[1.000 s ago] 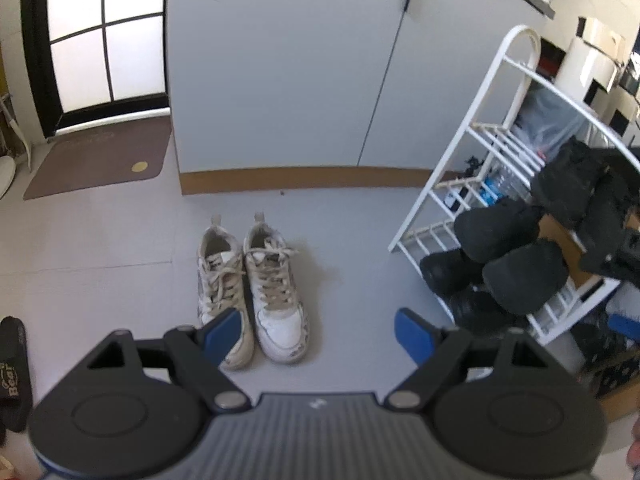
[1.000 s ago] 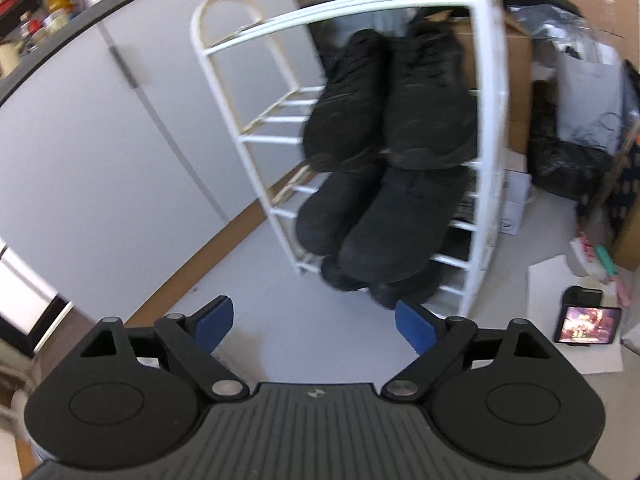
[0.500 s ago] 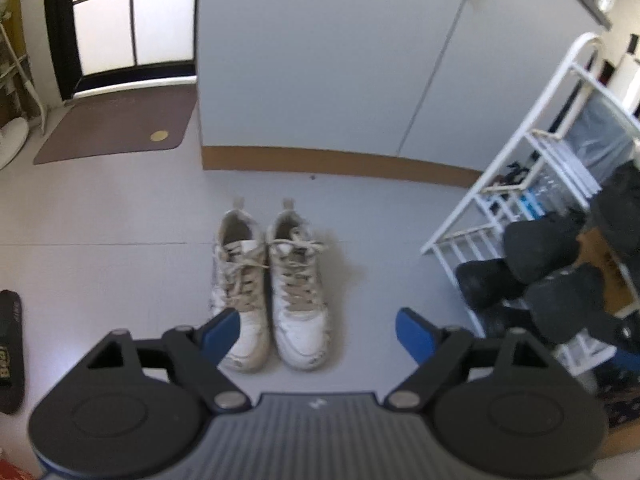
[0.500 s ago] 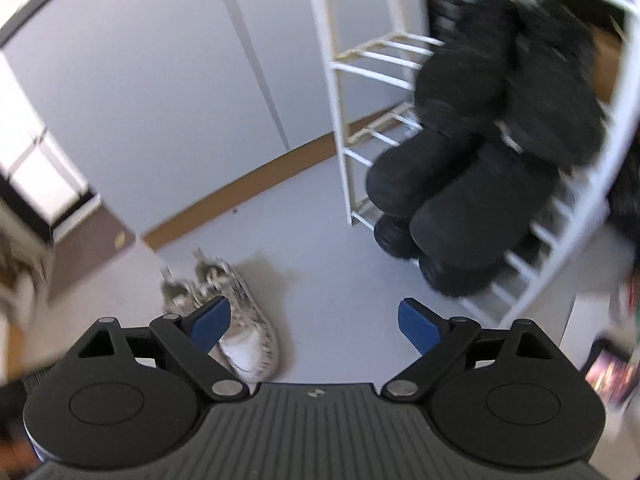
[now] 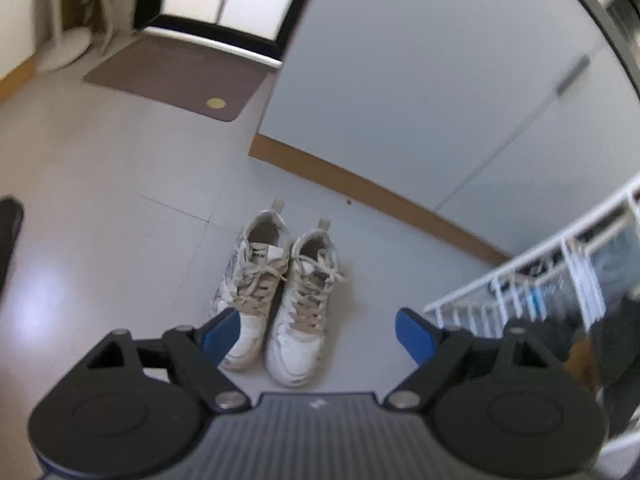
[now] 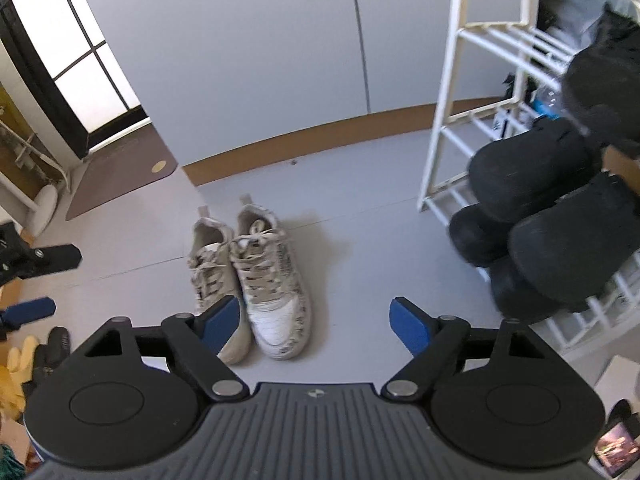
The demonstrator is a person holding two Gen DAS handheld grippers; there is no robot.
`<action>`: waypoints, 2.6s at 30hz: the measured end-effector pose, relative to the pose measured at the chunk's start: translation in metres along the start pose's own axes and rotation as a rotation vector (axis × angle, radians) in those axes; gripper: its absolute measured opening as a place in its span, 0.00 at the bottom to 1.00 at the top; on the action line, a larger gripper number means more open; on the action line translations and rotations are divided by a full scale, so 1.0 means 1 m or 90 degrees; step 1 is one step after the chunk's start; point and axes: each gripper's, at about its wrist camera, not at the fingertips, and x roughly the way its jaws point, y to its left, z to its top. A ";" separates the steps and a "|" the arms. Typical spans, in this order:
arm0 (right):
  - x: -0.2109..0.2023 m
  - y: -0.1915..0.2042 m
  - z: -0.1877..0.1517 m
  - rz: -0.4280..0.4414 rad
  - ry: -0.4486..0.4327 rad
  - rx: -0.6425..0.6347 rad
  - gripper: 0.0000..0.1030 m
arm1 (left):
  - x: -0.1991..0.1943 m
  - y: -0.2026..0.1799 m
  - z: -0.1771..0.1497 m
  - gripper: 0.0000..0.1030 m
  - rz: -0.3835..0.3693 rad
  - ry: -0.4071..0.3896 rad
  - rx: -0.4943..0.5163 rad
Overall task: Organize scattered shoes
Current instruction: 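Open the right tool to release the sneakers and withdraw it, then lower the open right tool over the white sneakers on the floor, then close the right tool on the heels of the white sneakers and lift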
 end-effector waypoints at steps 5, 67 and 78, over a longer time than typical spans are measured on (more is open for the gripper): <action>0.027 0.017 0.004 -0.004 -0.003 0.013 0.83 | 0.007 -0.006 0.007 0.89 0.023 -0.004 0.041; 0.335 0.117 0.029 0.113 0.125 -0.028 0.35 | 0.055 0.046 0.047 0.89 0.206 -0.020 0.090; 0.346 0.122 0.034 0.081 0.125 -0.008 0.36 | 0.056 0.045 0.048 0.89 0.197 -0.015 0.085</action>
